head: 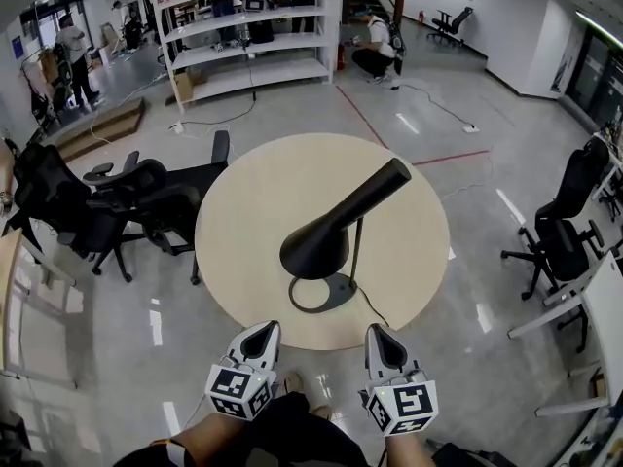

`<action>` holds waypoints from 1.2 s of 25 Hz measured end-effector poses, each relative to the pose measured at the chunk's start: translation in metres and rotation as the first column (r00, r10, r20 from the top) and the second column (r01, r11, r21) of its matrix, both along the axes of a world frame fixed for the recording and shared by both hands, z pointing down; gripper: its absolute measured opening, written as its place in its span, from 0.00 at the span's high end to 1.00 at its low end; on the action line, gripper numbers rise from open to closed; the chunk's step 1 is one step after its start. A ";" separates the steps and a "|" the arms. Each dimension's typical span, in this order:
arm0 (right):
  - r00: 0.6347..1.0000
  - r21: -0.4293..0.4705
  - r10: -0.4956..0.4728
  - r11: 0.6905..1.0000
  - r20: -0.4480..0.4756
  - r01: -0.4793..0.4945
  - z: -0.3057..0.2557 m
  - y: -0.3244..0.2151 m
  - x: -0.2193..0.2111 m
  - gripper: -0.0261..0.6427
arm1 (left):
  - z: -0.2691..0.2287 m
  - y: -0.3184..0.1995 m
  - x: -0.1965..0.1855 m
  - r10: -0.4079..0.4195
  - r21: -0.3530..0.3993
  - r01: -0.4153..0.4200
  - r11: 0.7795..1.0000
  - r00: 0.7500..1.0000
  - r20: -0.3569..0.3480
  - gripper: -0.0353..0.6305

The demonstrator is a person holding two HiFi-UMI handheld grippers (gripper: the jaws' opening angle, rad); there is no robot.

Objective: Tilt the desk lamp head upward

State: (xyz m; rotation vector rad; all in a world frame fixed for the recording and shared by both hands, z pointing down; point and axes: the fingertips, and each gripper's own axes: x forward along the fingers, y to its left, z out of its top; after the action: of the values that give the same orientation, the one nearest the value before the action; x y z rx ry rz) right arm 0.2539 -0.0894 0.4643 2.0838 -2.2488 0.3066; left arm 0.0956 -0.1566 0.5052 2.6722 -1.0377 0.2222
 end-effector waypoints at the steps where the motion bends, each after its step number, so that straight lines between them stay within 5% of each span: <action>1: 1.000 0.010 -0.010 1.000 -0.006 0.010 -0.008 -0.007 0.004 0.95 | 0.001 -0.008 0.002 -0.006 -0.010 0.006 1.000 1.000 -0.007 0.88; 15: 0.982 0.195 0.005 0.980 -0.190 0.033 -0.162 -0.126 0.017 0.95 | -0.006 -0.125 0.006 -0.006 -0.150 -0.024 0.988 0.981 -0.196 0.88; 23: 0.953 0.241 0.022 0.969 -0.301 0.054 -0.194 -0.186 0.003 0.94 | 0.018 -0.172 -0.005 0.054 -0.206 -0.105 0.973 0.969 -0.240 0.88; 30: 0.938 0.326 0.024 0.941 -0.345 0.095 -0.230 -0.208 0.014 0.94 | 0.022 -0.179 -0.003 0.059 -0.267 -0.170 0.949 0.923 -0.379 0.81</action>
State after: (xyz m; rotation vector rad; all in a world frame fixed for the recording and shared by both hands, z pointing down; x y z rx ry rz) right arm 0.2682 -0.2978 0.2347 2.0328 -2.2369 -0.4500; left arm 0.0928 -0.3356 0.5276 2.3784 -0.6706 -0.0956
